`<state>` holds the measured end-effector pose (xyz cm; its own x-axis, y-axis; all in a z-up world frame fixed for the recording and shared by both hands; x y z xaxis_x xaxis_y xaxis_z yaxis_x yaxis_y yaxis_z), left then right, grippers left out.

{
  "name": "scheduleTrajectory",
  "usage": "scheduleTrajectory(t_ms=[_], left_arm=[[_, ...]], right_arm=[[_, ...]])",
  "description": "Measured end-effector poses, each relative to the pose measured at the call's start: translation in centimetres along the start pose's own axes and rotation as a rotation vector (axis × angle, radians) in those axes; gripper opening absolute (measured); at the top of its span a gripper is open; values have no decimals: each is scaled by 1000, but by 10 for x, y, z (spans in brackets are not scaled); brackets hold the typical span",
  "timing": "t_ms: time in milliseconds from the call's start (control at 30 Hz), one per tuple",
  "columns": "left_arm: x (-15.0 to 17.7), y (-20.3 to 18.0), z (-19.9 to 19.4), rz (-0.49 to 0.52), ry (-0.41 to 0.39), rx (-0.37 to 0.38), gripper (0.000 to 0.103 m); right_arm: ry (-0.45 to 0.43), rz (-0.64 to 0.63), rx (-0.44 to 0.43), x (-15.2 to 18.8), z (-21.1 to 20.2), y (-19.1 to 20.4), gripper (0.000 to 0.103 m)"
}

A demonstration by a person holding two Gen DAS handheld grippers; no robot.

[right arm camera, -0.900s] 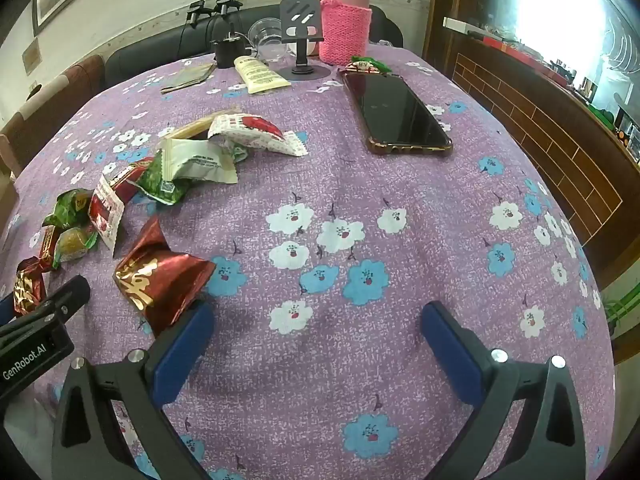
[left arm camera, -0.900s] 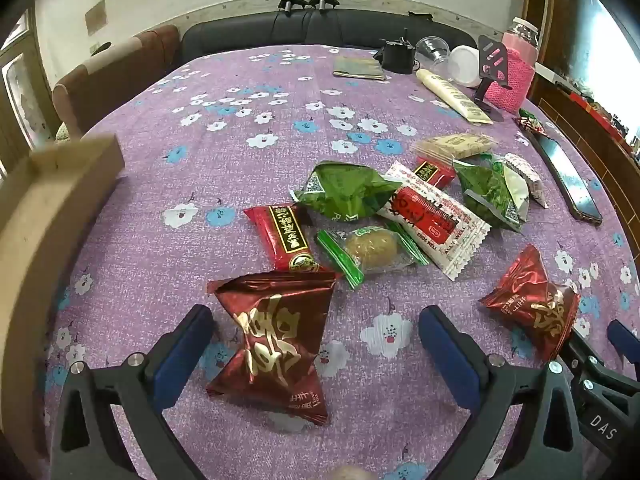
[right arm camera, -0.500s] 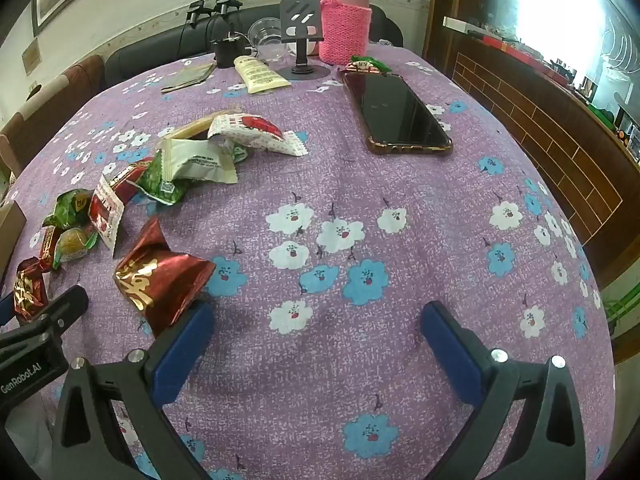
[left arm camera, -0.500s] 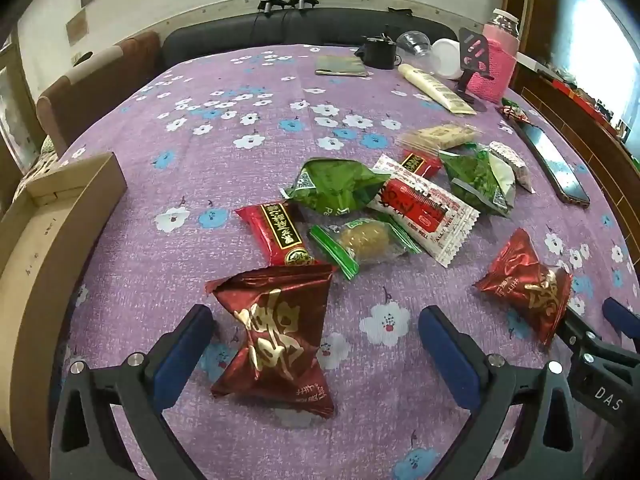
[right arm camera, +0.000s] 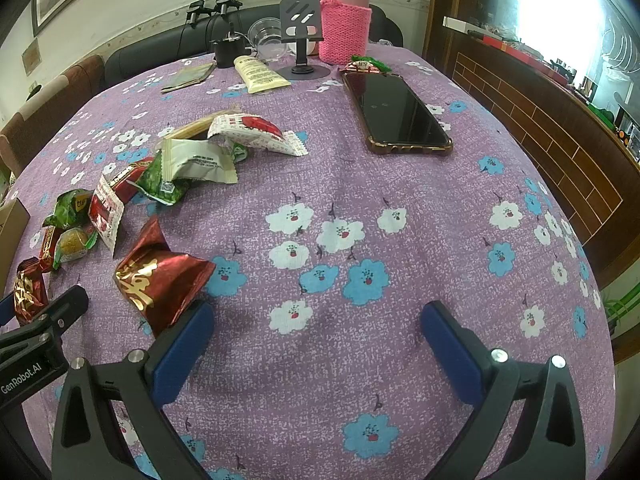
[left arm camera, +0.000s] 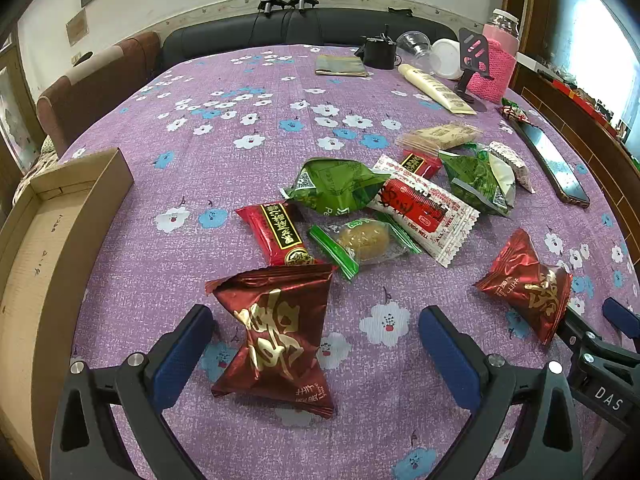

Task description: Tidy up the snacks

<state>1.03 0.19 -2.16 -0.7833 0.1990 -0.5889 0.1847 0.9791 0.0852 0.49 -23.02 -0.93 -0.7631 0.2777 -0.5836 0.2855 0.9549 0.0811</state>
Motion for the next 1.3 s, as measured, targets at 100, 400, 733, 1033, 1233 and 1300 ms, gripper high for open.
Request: scheduleTrajectory(t_ms=[100, 400, 733, 1033, 1233, 1300], left_arm=[[0, 0, 0, 0, 0, 0, 103], [0, 1, 0, -1, -1, 1, 103], [0, 1, 1, 0, 0, 1, 103], [1, -1, -1, 0, 0, 1, 103], [1, -1, 0, 0, 0, 1, 103], [1, -1, 0, 0, 0, 1, 103]], right_arm=[[0, 0, 0, 0, 0, 0, 103], [-1, 0, 0, 0, 0, 0, 103], [0, 0, -1, 0, 0, 0, 103], [0, 0, -1, 0, 0, 0, 103], [0, 0, 0, 0, 0, 0, 103], [0, 0, 0, 0, 0, 0, 103]])
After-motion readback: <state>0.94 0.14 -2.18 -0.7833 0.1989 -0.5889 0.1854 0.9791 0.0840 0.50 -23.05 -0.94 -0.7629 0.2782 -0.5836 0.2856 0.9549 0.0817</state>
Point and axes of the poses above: each gripper's, at about its wrist camera, not at the fingertips, and z roughly the way its jaws point, y to its left, x to its underside, the point moved 3 cm from there along z, roughly the way its jaws point, and after that the axes turned 9 degrees about z, right-handed, at the moved point
